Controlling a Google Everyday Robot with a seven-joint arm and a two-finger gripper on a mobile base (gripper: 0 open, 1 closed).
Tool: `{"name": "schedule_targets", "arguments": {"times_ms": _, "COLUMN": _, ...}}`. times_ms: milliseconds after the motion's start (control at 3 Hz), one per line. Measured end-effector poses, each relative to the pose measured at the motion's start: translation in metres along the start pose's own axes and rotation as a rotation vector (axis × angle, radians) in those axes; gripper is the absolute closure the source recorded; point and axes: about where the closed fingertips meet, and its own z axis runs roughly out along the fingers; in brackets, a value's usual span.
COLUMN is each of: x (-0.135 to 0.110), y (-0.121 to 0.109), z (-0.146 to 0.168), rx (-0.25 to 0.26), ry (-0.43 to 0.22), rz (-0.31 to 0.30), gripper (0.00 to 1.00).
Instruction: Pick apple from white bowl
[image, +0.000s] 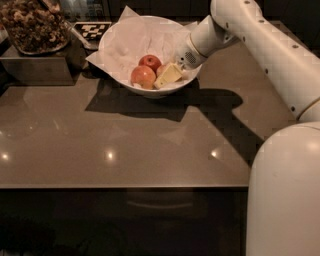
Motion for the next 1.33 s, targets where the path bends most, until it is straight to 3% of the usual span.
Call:
{"name": "schedule_targets", "arguments": {"times_ms": 667, "x": -0.008, "y": 0.001, "z": -0.010, "rx": -0.018, "ry": -0.028, "rz": -0.009, "gripper": 1.00}}
{"name": "schedule_targets", "arguments": {"times_ms": 1333, "x": -0.060, "y": 0.015, "z": -0.075, "rx": -0.030, "ry": -0.238, "rz": -0.090, "gripper": 1.00}}
